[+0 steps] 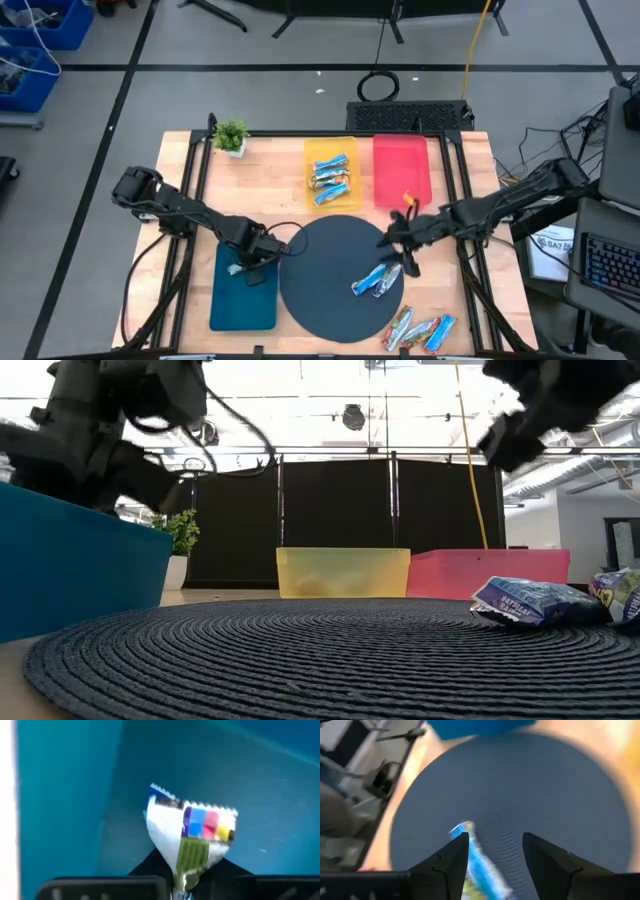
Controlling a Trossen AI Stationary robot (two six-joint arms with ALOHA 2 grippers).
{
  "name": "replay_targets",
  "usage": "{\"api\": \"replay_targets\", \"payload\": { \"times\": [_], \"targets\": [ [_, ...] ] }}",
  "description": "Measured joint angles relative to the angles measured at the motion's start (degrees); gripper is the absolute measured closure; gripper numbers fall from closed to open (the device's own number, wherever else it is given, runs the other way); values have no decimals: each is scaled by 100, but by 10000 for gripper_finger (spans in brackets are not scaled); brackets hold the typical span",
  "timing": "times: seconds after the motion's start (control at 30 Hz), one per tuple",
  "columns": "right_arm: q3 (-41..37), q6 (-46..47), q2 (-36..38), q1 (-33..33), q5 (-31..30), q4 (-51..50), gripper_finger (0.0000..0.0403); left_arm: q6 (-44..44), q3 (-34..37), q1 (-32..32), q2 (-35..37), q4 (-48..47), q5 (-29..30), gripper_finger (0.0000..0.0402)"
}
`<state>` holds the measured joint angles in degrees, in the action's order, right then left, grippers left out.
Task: Pick and place Granola Bars by type
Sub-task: Put the blue granola bar into the blue bin
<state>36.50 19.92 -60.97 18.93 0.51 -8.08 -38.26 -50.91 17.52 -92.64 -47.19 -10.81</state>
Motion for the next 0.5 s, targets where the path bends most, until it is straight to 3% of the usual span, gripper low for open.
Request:
{"api": "replay_targets", "payload": {
  "times": [0.3, 0.5],
  "targets": [
    [-152, -85, -1228, 204, 592, 1172, 204, -449, -130, -143, 481, 66, -122, 183],
    [-154, -237, -1799, 296, 840, 1292, 198, -544, -548, -284, 1212, 55, 365, 124]
  ]
}}
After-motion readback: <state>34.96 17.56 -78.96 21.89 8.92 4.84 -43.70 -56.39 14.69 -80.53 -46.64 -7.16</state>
